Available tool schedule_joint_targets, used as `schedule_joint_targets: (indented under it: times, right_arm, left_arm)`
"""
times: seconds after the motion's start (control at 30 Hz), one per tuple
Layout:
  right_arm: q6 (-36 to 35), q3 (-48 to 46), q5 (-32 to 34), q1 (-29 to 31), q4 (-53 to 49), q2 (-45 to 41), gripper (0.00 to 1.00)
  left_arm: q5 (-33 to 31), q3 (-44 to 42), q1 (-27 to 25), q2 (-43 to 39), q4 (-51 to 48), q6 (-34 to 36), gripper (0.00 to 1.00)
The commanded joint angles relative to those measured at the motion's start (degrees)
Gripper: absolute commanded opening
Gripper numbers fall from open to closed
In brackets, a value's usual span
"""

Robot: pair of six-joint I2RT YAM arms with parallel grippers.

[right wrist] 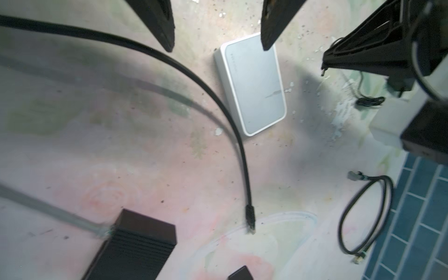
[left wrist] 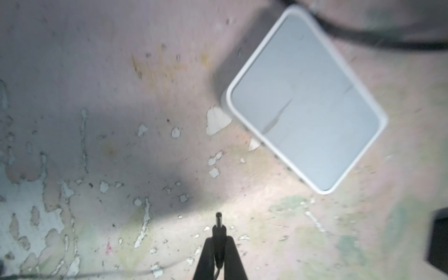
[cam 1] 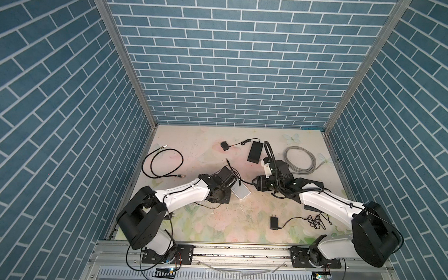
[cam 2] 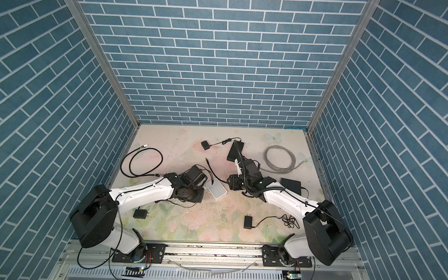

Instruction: Insert the plug into the switch port

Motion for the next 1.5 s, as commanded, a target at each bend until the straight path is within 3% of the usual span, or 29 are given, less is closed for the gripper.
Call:
schedule_joint_targets:
  times: [0.0,0.27,0.43,0.7,1.03,1.3,1.37,1.47]
  right_arm:
    - [7.2,-4.2,-3.6,3.8,17.2,-0.1,0.53]
    - [5.1,-6.6,1.4,12.5,30.3,5.1,0.49]
    - [4.4,-8.4,1.6,14.8,35.8,6.7,0.48]
    - [3.8,-7.8,1.5,15.5,39.3,11.6,0.38]
    - [4.9,-8.6,9.0,15.7,44.9,15.2,0.3]
    - [4.5,-7.5,6.5,15.6,44.2,15.3,0.02]
    - [4.5,-7.6,6.0,15.6,44.3,15.3,0.0]
    - [4.6,-7.8,5.2,15.7,43.9,15.1,0.0]
  left_arm:
    - [4.1,1.1,1.0,-2.3,4.7,-9.4,0.0]
    - [8.2,-1.1,3.4,-3.4,13.4,-20.3,0.0]
    - [7.8,-1.2,4.1,-3.4,14.8,-21.7,0.0]
    - [9.0,-0.5,4.9,-3.6,16.1,-21.9,0.0]
    - [9.4,-1.0,4.9,-4.7,15.3,-21.4,0.0]
    - [7.4,-1.7,4.9,-6.0,14.1,-21.2,0.01]
    - [6.9,-1.8,5.0,-6.1,13.8,-21.1,0.04]
    - [5.9,-2.2,5.0,-6.2,13.8,-20.8,0.19]
